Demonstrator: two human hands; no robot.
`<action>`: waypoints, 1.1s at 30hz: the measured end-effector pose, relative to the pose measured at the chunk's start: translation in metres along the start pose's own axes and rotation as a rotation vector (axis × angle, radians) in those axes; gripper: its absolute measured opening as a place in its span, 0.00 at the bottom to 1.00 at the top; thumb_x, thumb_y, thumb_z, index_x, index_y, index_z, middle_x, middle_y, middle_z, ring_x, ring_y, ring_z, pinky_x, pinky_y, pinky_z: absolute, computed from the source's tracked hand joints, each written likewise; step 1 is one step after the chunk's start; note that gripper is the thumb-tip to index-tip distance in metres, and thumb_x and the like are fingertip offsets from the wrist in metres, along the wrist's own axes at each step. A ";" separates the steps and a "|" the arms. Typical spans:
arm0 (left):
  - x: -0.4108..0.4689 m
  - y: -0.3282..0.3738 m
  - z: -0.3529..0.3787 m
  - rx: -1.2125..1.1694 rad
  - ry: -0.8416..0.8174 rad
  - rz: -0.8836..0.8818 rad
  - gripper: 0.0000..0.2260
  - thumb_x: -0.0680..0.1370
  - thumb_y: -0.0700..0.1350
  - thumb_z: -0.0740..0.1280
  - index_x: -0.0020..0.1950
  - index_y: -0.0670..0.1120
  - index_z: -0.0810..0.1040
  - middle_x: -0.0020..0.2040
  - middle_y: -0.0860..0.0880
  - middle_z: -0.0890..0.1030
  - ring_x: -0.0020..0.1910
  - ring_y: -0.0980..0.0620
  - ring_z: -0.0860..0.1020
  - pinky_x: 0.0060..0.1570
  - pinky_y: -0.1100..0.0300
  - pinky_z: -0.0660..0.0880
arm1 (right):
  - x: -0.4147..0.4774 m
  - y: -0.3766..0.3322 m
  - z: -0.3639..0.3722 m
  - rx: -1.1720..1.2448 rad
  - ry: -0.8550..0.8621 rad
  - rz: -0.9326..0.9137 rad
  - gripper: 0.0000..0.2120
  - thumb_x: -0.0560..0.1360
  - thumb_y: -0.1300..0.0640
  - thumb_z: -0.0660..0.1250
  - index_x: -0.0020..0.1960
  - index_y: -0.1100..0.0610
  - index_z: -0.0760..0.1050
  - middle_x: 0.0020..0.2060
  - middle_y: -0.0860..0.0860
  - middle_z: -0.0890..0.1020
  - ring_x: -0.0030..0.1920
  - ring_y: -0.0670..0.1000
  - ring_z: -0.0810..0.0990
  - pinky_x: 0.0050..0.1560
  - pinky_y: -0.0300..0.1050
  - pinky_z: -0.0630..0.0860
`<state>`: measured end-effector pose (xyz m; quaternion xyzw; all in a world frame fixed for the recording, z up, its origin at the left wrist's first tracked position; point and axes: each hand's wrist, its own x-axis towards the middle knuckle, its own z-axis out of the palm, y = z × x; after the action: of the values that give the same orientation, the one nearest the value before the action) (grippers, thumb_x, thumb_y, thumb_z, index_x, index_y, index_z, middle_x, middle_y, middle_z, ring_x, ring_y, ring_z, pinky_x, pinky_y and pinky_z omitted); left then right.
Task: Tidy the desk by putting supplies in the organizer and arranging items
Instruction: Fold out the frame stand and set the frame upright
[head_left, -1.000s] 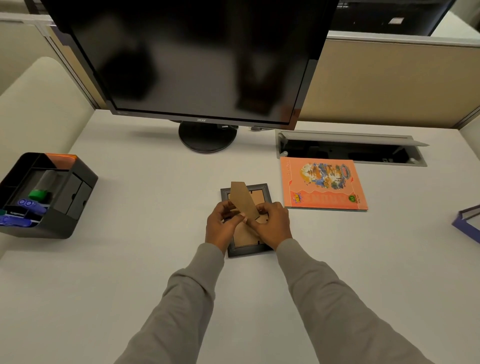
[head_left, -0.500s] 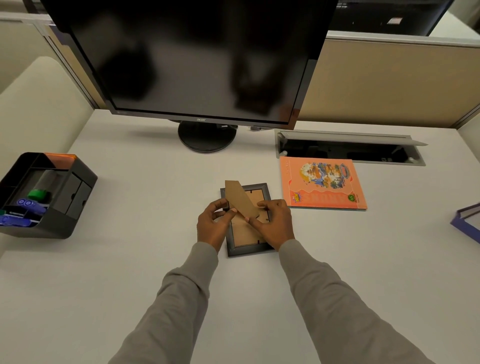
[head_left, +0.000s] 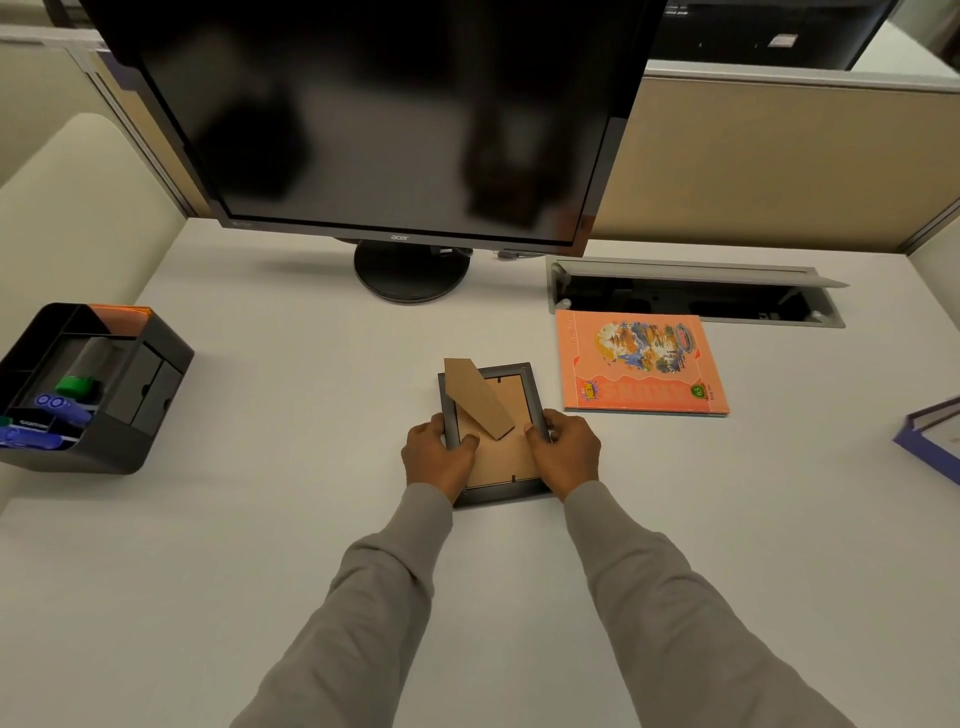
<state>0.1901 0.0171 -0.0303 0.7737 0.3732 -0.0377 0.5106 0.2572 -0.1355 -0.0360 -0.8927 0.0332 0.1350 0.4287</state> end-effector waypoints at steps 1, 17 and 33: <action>0.001 0.002 0.001 -0.015 -0.014 -0.014 0.19 0.74 0.54 0.69 0.63 0.49 0.76 0.61 0.47 0.76 0.62 0.42 0.74 0.64 0.49 0.72 | 0.001 -0.001 -0.001 0.052 0.004 0.039 0.16 0.78 0.56 0.69 0.60 0.65 0.79 0.55 0.61 0.82 0.57 0.61 0.79 0.61 0.49 0.73; -0.006 -0.002 -0.024 -0.412 0.066 0.024 0.09 0.74 0.42 0.75 0.51 0.54 0.82 0.50 0.56 0.84 0.55 0.50 0.81 0.59 0.50 0.79 | -0.006 0.012 -0.033 0.653 -0.044 0.129 0.12 0.76 0.65 0.71 0.52 0.51 0.85 0.55 0.53 0.85 0.57 0.54 0.83 0.56 0.49 0.82; -0.017 0.028 -0.047 -0.905 -0.043 -0.098 0.14 0.71 0.33 0.76 0.56 0.38 0.83 0.49 0.43 0.86 0.48 0.46 0.85 0.54 0.53 0.81 | -0.025 0.010 -0.063 0.442 -0.105 -0.302 0.21 0.73 0.77 0.68 0.58 0.57 0.83 0.57 0.53 0.84 0.60 0.46 0.81 0.62 0.45 0.79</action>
<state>0.1801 0.0405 0.0212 0.4530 0.3775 0.0889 0.8027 0.2447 -0.1916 0.0005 -0.7640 -0.0942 0.1052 0.6296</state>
